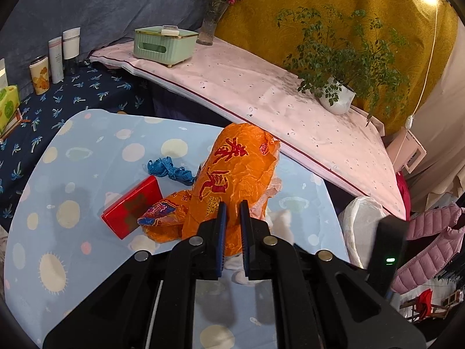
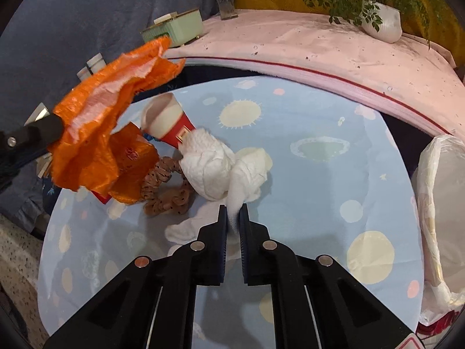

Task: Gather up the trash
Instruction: 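Lift the orange bag with the left tool while the right tool grasps white tissue toward the bin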

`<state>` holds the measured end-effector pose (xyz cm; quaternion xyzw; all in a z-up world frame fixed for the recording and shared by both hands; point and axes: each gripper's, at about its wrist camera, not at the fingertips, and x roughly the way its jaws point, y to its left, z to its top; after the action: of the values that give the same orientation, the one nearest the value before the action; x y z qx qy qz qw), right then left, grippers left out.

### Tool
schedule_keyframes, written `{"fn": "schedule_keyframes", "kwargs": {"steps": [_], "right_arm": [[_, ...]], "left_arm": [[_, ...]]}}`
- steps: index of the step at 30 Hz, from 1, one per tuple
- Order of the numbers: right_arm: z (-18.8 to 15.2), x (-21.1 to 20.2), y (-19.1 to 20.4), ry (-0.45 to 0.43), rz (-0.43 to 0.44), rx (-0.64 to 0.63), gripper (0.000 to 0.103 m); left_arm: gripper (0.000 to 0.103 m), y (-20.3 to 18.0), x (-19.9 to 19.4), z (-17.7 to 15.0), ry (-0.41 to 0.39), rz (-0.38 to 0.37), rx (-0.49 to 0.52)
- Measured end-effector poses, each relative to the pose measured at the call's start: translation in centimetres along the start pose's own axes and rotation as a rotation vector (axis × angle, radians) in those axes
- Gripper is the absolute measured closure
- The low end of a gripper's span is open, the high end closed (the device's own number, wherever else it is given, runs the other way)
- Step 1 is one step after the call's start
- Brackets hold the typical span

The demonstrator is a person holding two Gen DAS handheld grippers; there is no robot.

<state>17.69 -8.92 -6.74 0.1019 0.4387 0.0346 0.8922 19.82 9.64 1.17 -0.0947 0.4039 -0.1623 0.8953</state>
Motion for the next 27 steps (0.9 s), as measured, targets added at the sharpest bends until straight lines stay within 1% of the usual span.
{"fn": "schedule_keyframes", "kwargs": {"steps": [6, 13, 21, 27], "right_arm": [[2.2, -5.7, -0.9, -0.117, 0.010, 0.010, 0.095], [4.6, -11.8, -3.1, -0.239, -0.016, 0.019, 0.095], [6.8, -18.2, -6.5, -0.362, -0.088, 0.024, 0.095], [7.4, -21.5, -10.1, -0.410, -0.144, 0.047, 0.095]], "left_arm": [[0.094, -2.2, -1.1, 0.4, -0.022, -0.020, 0.021], [0.094, -6.3, -2.4, 1.1, -0.051, -0.053, 0.065], [0.094, -12.7, -3.5, 2.3, -0.085, -0.122, 0.133], [0.094, -17.6, -3.1, 2.3, -0.086, -0.174, 0.187]]}}
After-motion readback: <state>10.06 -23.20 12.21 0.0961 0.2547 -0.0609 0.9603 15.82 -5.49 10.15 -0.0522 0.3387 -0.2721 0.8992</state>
